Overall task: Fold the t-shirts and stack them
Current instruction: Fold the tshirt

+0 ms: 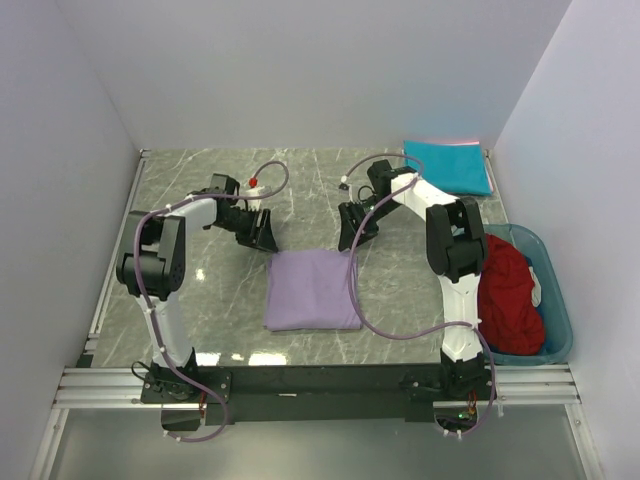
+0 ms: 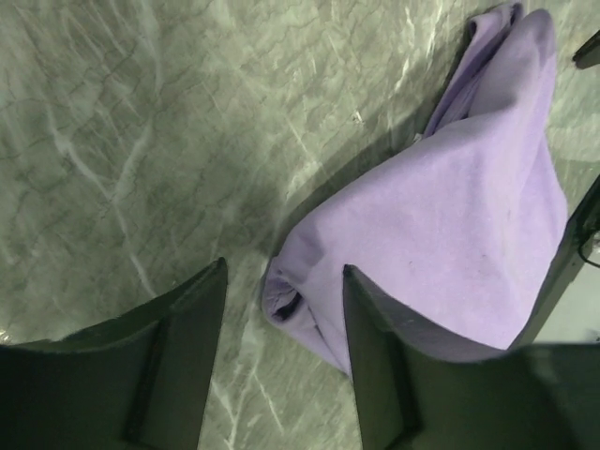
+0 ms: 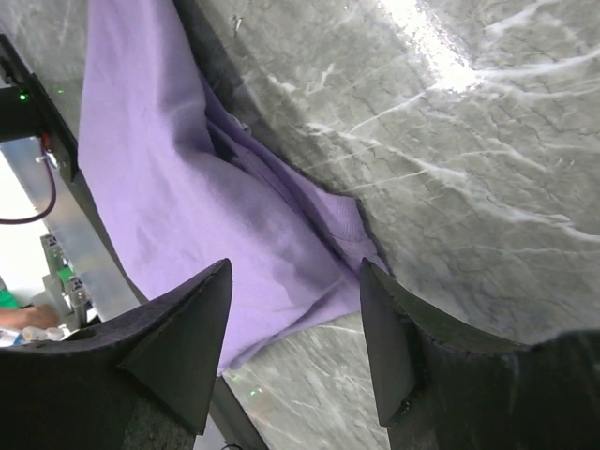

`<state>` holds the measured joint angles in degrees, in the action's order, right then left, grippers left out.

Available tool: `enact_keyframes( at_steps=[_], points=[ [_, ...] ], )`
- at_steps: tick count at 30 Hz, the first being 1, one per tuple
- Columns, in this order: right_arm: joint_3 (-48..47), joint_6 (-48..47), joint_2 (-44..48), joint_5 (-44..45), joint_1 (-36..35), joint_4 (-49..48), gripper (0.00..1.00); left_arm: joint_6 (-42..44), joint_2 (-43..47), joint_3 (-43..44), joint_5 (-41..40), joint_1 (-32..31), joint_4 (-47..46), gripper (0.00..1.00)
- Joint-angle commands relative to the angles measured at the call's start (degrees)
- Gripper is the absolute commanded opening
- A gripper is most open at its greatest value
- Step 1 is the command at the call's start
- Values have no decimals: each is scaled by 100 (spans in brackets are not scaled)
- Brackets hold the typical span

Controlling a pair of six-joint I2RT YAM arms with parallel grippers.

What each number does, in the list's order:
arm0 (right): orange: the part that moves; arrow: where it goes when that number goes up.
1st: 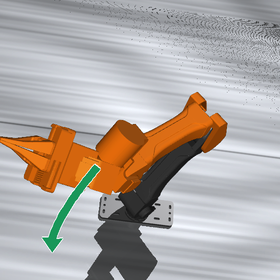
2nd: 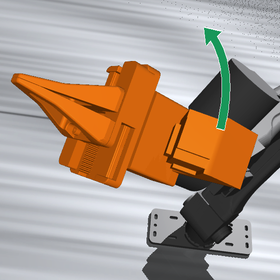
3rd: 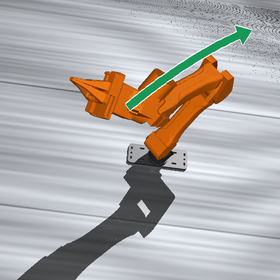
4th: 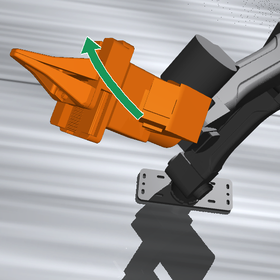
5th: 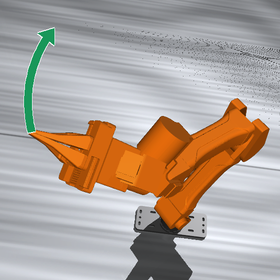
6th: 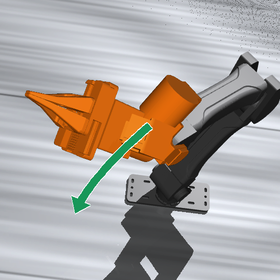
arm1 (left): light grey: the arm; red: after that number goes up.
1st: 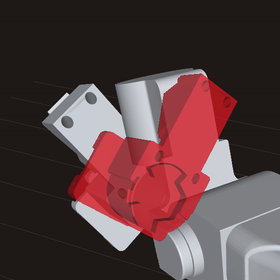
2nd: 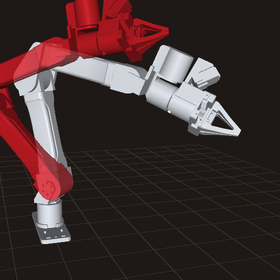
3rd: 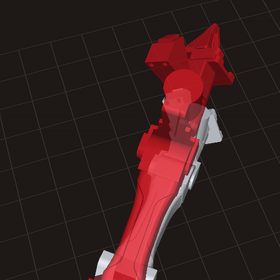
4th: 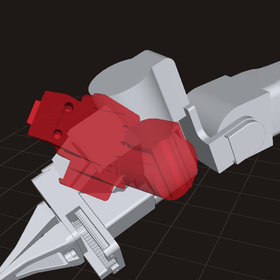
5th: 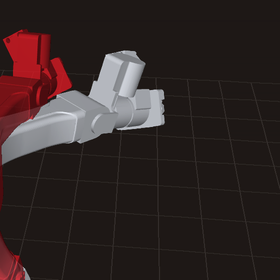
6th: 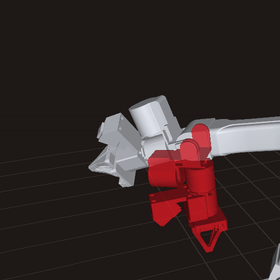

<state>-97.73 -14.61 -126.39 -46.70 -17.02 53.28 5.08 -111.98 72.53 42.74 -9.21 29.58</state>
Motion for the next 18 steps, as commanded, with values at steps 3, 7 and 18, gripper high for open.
enact_keyframes(
  at_steps=[3,7,18],
  points=[
    [114,-24,123,-313,-4,-133,60,-165,-104,165,445,-19,-137,53],
    [193,28,141,-402,-12,-204,54,-262,-209,138,595,-19,-190,49],
    [290,160,457,46,75,-300,0,-227,194,59,648,182,-198,1]
  ],
)
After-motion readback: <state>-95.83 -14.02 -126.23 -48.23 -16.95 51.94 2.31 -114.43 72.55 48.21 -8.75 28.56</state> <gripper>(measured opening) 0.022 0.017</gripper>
